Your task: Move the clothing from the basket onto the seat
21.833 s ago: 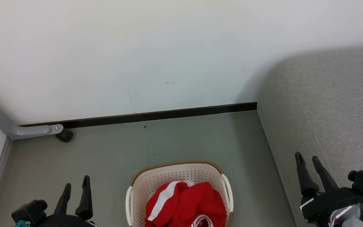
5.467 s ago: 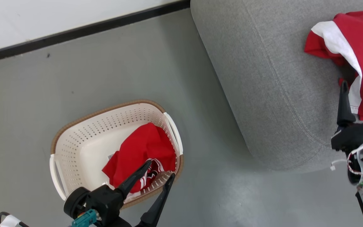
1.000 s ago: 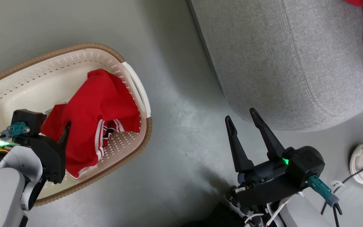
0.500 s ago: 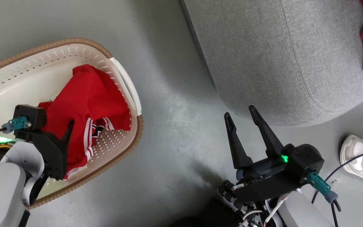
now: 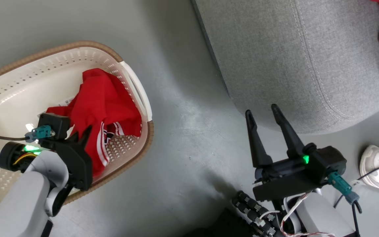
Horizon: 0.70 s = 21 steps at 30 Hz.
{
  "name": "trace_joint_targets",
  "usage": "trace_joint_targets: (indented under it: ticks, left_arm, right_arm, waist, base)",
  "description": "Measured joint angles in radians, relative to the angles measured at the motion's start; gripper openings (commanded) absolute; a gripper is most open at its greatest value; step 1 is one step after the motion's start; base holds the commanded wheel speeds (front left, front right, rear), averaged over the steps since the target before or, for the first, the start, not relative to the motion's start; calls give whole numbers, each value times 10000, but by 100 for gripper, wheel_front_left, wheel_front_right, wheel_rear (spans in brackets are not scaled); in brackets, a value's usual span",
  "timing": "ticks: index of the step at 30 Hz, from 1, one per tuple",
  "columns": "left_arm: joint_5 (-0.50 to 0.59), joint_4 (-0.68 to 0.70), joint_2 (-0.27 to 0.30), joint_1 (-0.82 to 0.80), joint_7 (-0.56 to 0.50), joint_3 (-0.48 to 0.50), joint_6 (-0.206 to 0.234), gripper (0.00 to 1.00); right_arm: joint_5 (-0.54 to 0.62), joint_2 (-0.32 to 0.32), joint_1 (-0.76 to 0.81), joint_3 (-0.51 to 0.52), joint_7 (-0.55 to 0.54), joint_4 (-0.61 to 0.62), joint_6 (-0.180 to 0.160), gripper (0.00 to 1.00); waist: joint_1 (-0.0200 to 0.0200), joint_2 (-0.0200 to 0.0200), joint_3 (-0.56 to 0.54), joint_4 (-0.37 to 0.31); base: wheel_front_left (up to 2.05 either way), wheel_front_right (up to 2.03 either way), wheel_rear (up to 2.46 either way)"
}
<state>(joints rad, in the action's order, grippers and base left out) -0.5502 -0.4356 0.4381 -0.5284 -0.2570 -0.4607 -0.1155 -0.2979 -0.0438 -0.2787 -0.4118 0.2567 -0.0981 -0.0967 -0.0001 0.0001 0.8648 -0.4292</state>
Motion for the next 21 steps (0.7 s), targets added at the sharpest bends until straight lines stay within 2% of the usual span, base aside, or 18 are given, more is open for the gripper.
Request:
trace_joint_targets:
  ticks: [8,12,21]
  left_arm:
    - [-77,98,-644,65,1026,-86,-2,0]
    - [-63,261,-934,137,1569,-272,-4,0]
    - [48,573,-1191,245,2610,-476,-79,0]
  right_arm:
    - [226,-54,-246,589,-2,-280,2,100]
    - [288,-339,-338,957,0,-483,4,100]
    - [518,-888,-456,1427,-2,-842,182,100]
  waist:
    - [0,0,-450,431]
    - [0,0,-809,808]
    - [0,0,-1841,1841]
  base:
    - [0,0,0]
    - [0,0,0]
    - [0,0,0]
